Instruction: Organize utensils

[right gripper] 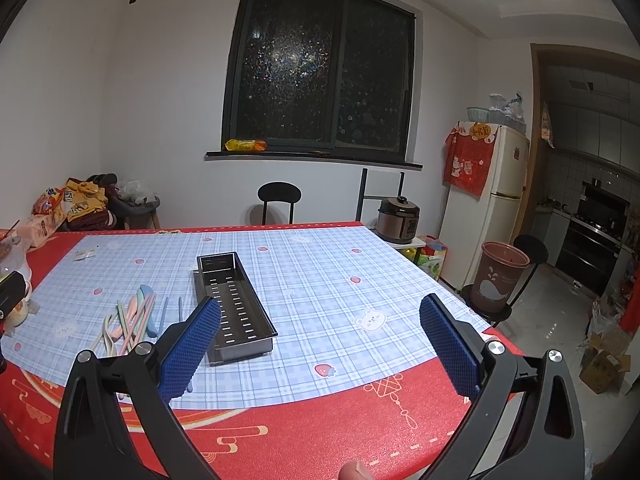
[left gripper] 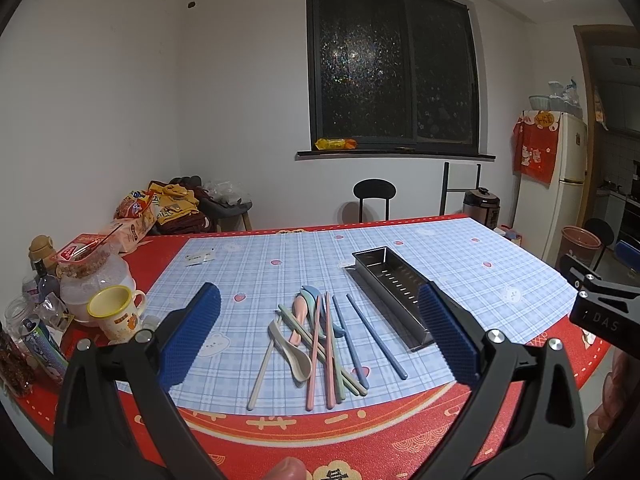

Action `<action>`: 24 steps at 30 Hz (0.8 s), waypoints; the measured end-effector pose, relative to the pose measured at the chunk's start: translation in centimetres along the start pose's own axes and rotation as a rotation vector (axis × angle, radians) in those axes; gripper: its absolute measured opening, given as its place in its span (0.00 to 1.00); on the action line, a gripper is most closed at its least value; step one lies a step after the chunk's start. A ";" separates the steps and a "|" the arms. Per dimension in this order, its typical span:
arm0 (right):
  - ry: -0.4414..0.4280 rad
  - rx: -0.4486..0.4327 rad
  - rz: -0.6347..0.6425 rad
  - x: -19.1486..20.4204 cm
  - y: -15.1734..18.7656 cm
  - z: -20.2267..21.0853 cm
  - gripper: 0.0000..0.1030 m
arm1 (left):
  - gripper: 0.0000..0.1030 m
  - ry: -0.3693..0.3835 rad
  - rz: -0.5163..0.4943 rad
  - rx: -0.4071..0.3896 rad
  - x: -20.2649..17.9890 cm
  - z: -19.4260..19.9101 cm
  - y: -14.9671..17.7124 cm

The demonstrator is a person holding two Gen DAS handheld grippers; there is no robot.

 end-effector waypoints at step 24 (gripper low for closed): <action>-0.001 0.002 0.000 0.0 0.1 0.0 0.95 | 0.95 0.015 -0.002 0.002 -0.3 -0.2 0.2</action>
Point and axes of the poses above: each gripper's, at about its wrist camera, not at the fingertips, and z roughly against the way its jaws point, x to its left, y to its underside, the point moved 10 cm from there along -z, roughly the way its jaws point, and after that the axes turned 5 degrees about -z, right-handed, at the moved point
